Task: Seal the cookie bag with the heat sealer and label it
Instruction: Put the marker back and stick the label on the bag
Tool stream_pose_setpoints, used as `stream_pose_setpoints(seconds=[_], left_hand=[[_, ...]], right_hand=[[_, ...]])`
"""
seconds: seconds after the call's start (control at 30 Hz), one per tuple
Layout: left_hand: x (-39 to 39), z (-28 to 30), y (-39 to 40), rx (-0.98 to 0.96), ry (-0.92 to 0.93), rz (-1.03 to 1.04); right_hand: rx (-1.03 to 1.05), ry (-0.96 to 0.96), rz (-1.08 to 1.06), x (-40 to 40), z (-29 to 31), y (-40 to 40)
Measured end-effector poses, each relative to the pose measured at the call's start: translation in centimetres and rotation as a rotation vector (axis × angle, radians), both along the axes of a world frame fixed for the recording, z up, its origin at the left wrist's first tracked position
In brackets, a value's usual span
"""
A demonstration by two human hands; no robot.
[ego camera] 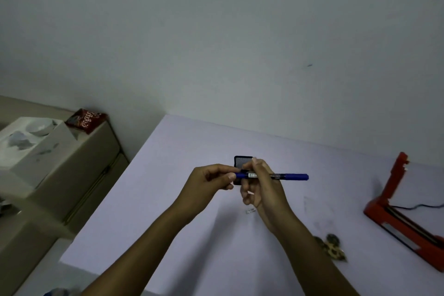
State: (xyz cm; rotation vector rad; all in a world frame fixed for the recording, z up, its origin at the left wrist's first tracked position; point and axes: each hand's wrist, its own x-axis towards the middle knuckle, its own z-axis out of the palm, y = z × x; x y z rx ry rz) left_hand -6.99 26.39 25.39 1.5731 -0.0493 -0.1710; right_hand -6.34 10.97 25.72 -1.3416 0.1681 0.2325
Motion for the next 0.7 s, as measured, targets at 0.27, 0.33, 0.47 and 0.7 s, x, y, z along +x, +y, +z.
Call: stream_pose_setpoints(seconds=[0.27,0.33,0.47,0.7], left_hand=[[0.6,-1.1,1.2,-0.332,0.241,-0.308],[0.7,-1.3,0.8,-0.355,0.219,-0.378],[0.8,-1.4,-0.4,-0.437,0.173,-0.467],[1.0,-0.3,-2.8,-0.415,0.060,-0.494]], right_hand=[[0.172,0.025,0.067,-1.6,0.6,0.6],[0.194,0.017,0.062,-1.9,0.7,0.3],[0.232,0.005,0.073,-2.2,1.1,-0.3],[0.296,-0.063,0.085,-2.8,2.9,-1.8]])
